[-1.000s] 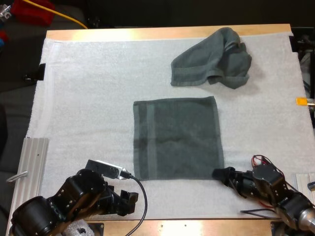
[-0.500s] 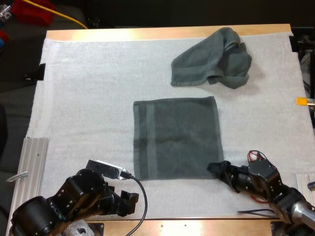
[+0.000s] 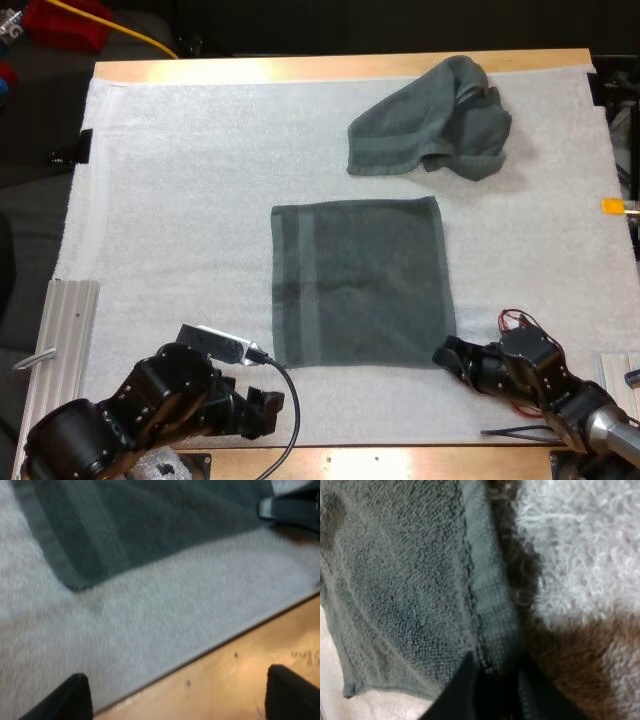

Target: Pick towel from pile, fold and stack

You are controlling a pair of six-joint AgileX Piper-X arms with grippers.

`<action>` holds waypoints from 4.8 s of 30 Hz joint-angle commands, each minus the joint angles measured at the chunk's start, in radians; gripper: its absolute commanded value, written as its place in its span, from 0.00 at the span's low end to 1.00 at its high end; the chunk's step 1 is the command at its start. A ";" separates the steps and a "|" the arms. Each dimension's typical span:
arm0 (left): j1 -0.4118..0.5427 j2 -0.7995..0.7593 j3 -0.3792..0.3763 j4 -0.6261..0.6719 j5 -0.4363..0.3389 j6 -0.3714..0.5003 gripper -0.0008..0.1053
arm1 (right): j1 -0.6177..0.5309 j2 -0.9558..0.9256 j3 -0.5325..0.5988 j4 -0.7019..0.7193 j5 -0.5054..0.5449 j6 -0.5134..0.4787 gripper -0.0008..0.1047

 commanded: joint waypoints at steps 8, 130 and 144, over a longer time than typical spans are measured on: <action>-0.005 -0.006 0.159 -0.211 -0.021 -0.114 0.66 | -0.003 0.008 0.007 0.016 -0.013 -0.012 0.02; 0.444 0.389 0.251 -0.385 0.404 0.292 0.01 | 0.167 -0.224 -0.408 0.828 0.175 -0.221 0.02; 0.588 0.649 0.148 -0.576 0.544 0.246 0.01 | -0.144 0.018 -0.408 0.528 -0.055 -0.157 0.02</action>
